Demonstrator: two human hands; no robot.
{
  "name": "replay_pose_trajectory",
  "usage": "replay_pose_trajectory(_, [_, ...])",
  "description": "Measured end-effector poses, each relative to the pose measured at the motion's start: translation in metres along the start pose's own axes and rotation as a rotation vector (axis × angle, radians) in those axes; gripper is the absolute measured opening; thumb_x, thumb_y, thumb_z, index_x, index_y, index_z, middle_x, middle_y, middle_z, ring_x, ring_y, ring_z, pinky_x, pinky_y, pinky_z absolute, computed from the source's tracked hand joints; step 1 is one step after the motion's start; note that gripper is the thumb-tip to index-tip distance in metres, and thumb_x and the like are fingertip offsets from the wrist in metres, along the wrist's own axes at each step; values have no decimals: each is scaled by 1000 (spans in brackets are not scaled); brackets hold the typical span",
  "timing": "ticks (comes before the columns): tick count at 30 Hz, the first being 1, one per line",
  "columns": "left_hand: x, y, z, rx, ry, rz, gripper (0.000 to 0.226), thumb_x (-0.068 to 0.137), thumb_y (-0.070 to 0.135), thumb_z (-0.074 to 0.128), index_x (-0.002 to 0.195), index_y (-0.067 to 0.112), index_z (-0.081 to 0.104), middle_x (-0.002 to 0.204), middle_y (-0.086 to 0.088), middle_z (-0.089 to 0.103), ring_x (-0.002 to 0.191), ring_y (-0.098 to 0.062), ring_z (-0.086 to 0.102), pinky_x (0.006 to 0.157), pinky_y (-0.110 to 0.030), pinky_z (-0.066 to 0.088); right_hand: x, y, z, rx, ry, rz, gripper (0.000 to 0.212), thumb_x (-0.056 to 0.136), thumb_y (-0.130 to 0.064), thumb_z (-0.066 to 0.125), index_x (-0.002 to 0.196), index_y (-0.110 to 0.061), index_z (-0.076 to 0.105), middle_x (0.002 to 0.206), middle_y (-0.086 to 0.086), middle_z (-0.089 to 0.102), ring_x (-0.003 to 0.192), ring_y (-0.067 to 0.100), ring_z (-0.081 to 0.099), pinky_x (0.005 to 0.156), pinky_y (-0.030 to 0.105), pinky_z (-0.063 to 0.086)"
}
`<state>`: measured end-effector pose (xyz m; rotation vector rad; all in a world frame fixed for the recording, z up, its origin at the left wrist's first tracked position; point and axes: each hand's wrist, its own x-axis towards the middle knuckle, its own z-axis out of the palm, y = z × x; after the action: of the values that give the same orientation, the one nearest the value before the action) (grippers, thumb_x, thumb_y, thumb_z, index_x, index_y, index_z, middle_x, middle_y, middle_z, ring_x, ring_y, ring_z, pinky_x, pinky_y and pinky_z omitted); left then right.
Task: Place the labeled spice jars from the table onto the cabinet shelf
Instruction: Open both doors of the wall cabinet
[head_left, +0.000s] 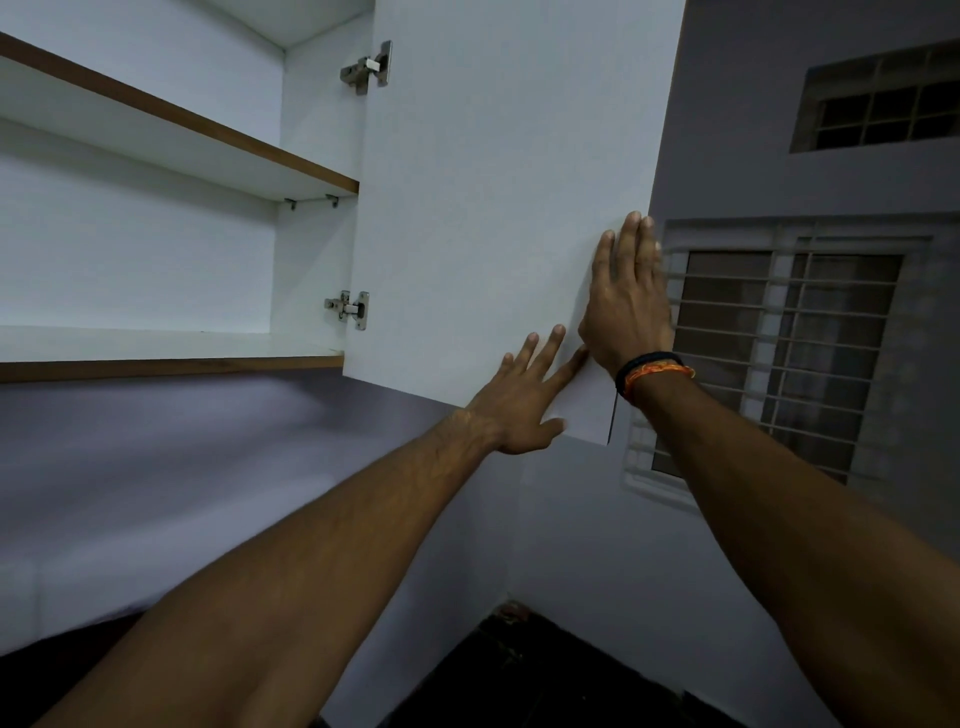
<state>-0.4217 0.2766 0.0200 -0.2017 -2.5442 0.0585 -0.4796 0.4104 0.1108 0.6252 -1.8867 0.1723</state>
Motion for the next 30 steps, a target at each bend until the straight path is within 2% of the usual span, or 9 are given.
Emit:
replay_pose_trajectory(4, [-21, -2, -9, -65, -18, -63, 80, 103, 44, 46, 160, 30, -9, 166, -4, -24, 154, -33, -16, 124, -53, 2, -4, -13, -9, -8, -30, 24, 70, 91, -4, 37, 156, 4, 11, 162, 32, -4, 152, 44, -8, 125, 53, 0])
replay_pose_trajectory(7, [-39, -8, -12, -74, -37, -111, 79, 103, 45, 45, 160, 28, -8, 166, -5, -23, 154, -32, -15, 124, -51, 1, -14, -27, -11, 9, -54, -15, 72, 90, -5, 41, 156, 2, 14, 163, 31, 2, 153, 42, -3, 125, 53, 5])
replay_pose_trajectory(12, [-77, -30, -17, -48, -59, -173, 82, 102, 52, 42, 160, 24, -8, 167, -6, -17, 155, -31, -12, 125, -51, 1, -30, -69, -10, 173, -47, -195, 64, 92, -10, 52, 153, -4, 33, 161, 23, 27, 151, 38, 20, 121, 50, 25])
replay_pose_trajectory(16, [-121, -58, -25, 23, -86, -266, 81, 103, 53, 39, 161, 20, -7, 168, -6, -14, 155, -30, -11, 126, -50, 1, -43, -112, -5, 333, -108, -230, 62, 90, -11, 54, 150, -8, 40, 157, 19, 35, 147, 37, 29, 112, 49, 35])
replay_pose_trajectory(26, [-266, -116, -62, 164, -139, -587, 71, 106, 45, 34, 161, 16, 0, 169, -10, -4, 156, -31, -4, 126, -49, 5, -91, -245, 1, 692, -233, -336, 63, 86, -5, 55, 148, -7, 45, 152, 22, 42, 140, 40, 36, 111, 51, 37])
replay_pose_trajectory(30, [-327, -126, -71, 215, -183, -717, 70, 106, 45, 34, 161, 17, 0, 169, -10, -3, 156, -31, -1, 126, -47, 6, -117, -296, 1, 763, -317, -384, 62, 92, -10, 54, 152, -11, 39, 155, 19, 38, 142, 37, 33, 114, 49, 36])
